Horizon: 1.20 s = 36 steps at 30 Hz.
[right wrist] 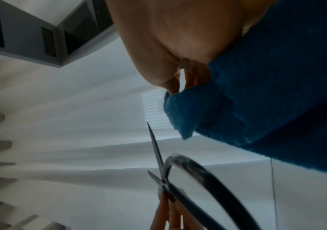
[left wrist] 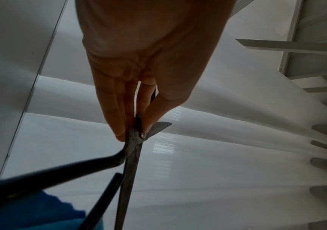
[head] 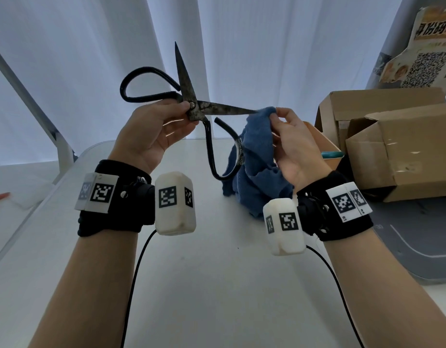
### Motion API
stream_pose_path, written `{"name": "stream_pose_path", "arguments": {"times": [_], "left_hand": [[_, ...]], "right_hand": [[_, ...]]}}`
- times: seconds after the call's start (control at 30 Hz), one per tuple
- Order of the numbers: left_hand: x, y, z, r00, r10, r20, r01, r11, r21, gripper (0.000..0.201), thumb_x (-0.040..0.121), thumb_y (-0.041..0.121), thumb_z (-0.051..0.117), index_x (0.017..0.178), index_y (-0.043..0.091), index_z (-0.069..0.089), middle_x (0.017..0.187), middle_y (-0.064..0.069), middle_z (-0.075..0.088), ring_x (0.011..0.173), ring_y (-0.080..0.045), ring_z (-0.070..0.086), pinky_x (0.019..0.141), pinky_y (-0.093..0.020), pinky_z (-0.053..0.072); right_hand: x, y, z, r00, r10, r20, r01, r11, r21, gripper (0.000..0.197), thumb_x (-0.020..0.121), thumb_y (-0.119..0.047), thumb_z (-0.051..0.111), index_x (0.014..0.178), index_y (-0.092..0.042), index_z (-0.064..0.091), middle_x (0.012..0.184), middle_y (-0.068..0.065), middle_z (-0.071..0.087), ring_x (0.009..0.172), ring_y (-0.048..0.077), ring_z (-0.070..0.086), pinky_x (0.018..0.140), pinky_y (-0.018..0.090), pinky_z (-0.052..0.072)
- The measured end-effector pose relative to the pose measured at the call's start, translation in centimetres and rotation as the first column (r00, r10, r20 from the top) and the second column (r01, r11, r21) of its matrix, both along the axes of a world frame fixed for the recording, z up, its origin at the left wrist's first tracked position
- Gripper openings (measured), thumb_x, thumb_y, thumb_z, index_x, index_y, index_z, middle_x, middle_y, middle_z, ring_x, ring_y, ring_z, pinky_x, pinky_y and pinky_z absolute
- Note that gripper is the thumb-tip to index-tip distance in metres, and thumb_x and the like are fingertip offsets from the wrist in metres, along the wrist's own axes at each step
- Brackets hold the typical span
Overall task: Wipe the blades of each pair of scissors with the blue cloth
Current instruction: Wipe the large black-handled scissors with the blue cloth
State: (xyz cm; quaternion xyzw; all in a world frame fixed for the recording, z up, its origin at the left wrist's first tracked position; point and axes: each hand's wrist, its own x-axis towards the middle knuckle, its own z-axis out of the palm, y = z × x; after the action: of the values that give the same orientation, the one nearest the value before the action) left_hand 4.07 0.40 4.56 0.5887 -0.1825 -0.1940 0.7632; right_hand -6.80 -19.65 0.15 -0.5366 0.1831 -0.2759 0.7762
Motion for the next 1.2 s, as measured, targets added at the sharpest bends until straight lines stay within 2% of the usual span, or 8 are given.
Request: {"name": "stream_pose_path", "arguments": {"times": [0.17, 0.3, 0.5, 0.63, 0.77, 0.93, 1.03, 1.2], "left_hand": [[-0.1, 0.1, 0.0, 0.996, -0.046, 0.079, 0.033, 0.987, 0.16, 0.009, 0.096, 0.011, 0.061, 0.091, 0.012, 0.068, 0.089, -0.003, 0.076, 0.085, -0.015, 0.073, 0.078, -0.026, 0.058], [-0.2, 0.1, 0.0, 0.986, -0.092, 0.136, 0.053, 0.963, 0.265, 0.009, 0.095, 0.01, 0.06, 0.092, 0.012, 0.068, 0.089, -0.004, 0.074, 0.082, -0.017, 0.072, 0.079, -0.028, 0.058], [-0.8, -0.4, 0.3, 0.974, -0.138, 0.178, 0.068, 0.932, 0.355, 0.013, 0.094, 0.009, 0.061, 0.086, 0.015, 0.07, 0.086, -0.006, 0.073, 0.079, -0.017, 0.071, 0.073, -0.027, 0.057], [-1.0, -0.9, 0.2, 0.971, -0.149, 0.186, 0.073, 0.93, 0.361, 0.007, 0.093, 0.009, 0.063, 0.089, 0.012, 0.068, 0.087, -0.005, 0.074, 0.078, -0.017, 0.071, 0.075, -0.028, 0.059], [-1.0, -1.1, 0.0, 0.964, -0.158, 0.213, 0.068, 0.923, 0.379, 0.013, 0.093, 0.011, 0.063, 0.103, 0.005, 0.068, 0.088, -0.006, 0.072, 0.078, -0.016, 0.07, 0.079, -0.029, 0.06], [-1.0, -1.2, 0.1, 0.956, -0.163, 0.246, 0.052, 0.914, 0.403, 0.019, 0.093, 0.013, 0.063, 0.105, -0.001, 0.068, 0.091, -0.009, 0.073, 0.08, -0.016, 0.07, 0.074, -0.026, 0.059], [-1.5, -1.5, 0.1, 0.946, -0.181, 0.27, 0.054, 0.907, 0.418, 0.01, 0.094, 0.012, 0.062, 0.098, 0.006, 0.069, 0.096, -0.008, 0.074, 0.079, -0.013, 0.072, 0.068, -0.022, 0.058], [-1.6, -1.7, 0.0, 0.938, -0.185, 0.294, 0.038, 0.895, 0.444, 0.012, 0.094, 0.011, 0.063, 0.103, 0.005, 0.068, 0.091, -0.007, 0.07, 0.073, -0.009, 0.071, 0.065, -0.02, 0.057]], "right_hand": [[0.0, -0.3, 0.4, 0.982, 0.066, 0.178, -0.092, 0.985, 0.145, 0.015, 0.106, -0.018, 0.044, 0.103, -0.016, 0.058, 0.093, 0.002, 0.07, 0.082, 0.015, 0.067, 0.077, 0.03, 0.055], [0.1, -0.6, 0.5, 0.963, 0.121, 0.239, -0.186, 0.945, 0.27, 0.019, 0.096, -0.018, 0.053, 0.113, -0.011, 0.058, 0.113, 0.011, 0.057, 0.107, 0.027, 0.052, 0.109, 0.044, 0.04], [-0.7, 0.9, 1.1, 0.902, 0.348, 0.254, -0.39, 0.91, 0.14, 0.021, 0.094, -0.009, 0.039, 0.094, -0.011, 0.06, 0.098, 0.005, 0.062, 0.1, 0.018, 0.057, 0.098, 0.037, 0.047], [-0.5, 2.3, 1.1, 0.906, 0.41, 0.101, -0.398, 0.909, -0.12, 0.021, 0.095, 0.007, 0.047, 0.097, -0.01, 0.058, 0.105, 0.017, 0.057, 0.095, 0.028, 0.058, 0.08, 0.035, 0.054], [-0.5, 2.6, 0.9, 0.928, 0.372, -0.02, -0.368, 0.907, -0.206, 0.01, 0.094, -0.007, 0.065, 0.098, -0.009, 0.057, 0.102, 0.017, 0.061, 0.089, 0.03, 0.062, 0.071, 0.031, 0.057], [-0.5, 2.4, 0.8, 0.941, 0.312, -0.132, -0.338, 0.883, -0.325, 0.026, 0.088, -0.025, 0.074, 0.105, -0.007, 0.066, 0.099, 0.011, 0.072, 0.09, 0.025, 0.069, 0.09, 0.044, 0.055], [-0.5, 2.7, 0.9, 0.949, 0.279, -0.147, -0.315, 0.872, -0.374, 0.027, 0.086, -0.019, 0.077, 0.107, -0.006, 0.065, 0.1, 0.014, 0.074, 0.093, 0.028, 0.072, 0.087, 0.039, 0.058], [-0.5, 2.8, 1.0, 0.96, 0.248, -0.13, -0.279, 0.889, -0.363, 0.028, 0.085, -0.001, 0.074, 0.109, -0.004, 0.062, 0.089, 0.016, 0.074, 0.08, 0.024, 0.071, 0.073, 0.028, 0.06]]}}
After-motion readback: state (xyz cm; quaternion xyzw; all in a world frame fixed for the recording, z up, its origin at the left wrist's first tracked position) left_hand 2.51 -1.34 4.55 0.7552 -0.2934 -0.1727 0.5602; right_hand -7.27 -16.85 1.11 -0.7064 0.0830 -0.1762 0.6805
